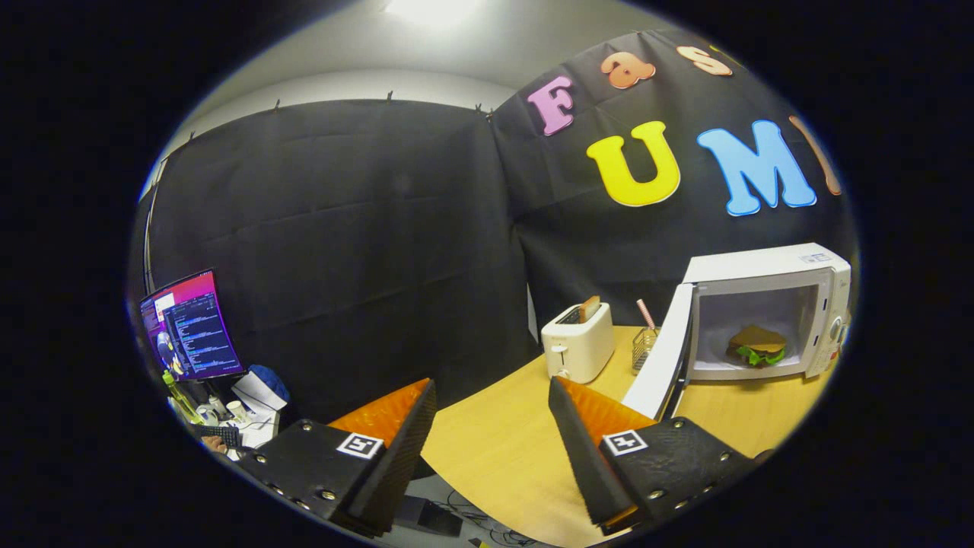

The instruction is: Open the microwave, put the food inside, and close the microwave door.

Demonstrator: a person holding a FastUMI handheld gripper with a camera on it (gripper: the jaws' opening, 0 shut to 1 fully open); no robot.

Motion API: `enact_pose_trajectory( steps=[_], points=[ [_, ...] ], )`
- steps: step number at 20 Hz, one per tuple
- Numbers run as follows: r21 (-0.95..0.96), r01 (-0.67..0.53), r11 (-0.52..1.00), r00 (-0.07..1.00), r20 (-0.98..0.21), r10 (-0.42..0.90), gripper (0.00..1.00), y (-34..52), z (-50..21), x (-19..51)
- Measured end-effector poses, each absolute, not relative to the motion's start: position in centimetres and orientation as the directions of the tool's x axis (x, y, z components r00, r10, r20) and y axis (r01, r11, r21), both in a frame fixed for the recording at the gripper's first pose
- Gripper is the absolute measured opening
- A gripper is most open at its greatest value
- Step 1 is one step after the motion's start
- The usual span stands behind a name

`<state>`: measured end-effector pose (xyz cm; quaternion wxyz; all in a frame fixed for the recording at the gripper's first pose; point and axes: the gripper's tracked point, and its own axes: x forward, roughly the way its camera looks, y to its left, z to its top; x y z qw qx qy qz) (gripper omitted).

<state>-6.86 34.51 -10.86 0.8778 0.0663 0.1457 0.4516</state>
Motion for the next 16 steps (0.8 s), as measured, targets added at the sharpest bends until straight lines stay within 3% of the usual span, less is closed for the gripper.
enact_pose_trajectory(
  steps=[1,3,5,7,16],
  points=[
    [0.236,-0.776,0.584,0.54,-0.228,0.81,0.73,34.7,-12.0,-7.0],
    [0.226,-0.776,0.589,0.529,-0.277,0.802,0.25,34.9,-13.9,-7.0],
    [0.202,-0.766,0.61,0.531,-0.336,0.778,0.2,34.5,-15.5,-6.3],
    [0.178,-0.747,0.64,0.555,-0.363,0.749,0.0,34.2,-17.9,-4.4],
    [0.202,-0.688,0.697,0.597,-0.389,0.702,0.0,31.3,-19.1,-2.5]
  ],
)
